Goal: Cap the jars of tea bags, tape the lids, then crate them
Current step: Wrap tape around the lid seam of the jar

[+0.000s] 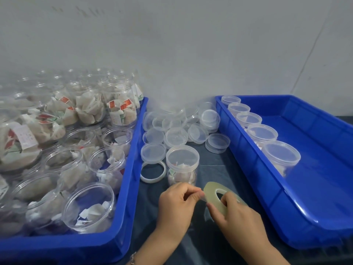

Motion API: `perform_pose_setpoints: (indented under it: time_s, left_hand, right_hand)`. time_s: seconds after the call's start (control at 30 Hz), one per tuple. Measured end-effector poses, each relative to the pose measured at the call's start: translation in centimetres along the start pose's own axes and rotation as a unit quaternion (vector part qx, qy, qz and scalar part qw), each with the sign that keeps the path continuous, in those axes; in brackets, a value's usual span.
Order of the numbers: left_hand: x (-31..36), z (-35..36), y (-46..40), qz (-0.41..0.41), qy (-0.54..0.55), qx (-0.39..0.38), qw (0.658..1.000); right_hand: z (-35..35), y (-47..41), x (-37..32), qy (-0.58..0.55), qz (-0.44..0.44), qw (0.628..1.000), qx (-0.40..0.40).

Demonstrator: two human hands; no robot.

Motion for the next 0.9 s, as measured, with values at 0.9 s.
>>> perform_pose_setpoints:
  time_s: [0.9]
  left_hand:
    - [-4.9, -2.9, -1.5, -0.116, 0.094, 0.152, 0.977]
  right_hand:
    - [-4.3, -5.8, 0.3, 0.07, -0.119, 0.987, 0.085]
Point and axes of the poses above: each hand's wrist, its own y-axis away from the middle knuckle, its own z-axis out of the palm, x = y × z, the point moved 9 cm from there along -y, towards the middle knuckle, and after that the axes turned 8 degrees about -y, right-handed, at the moved point
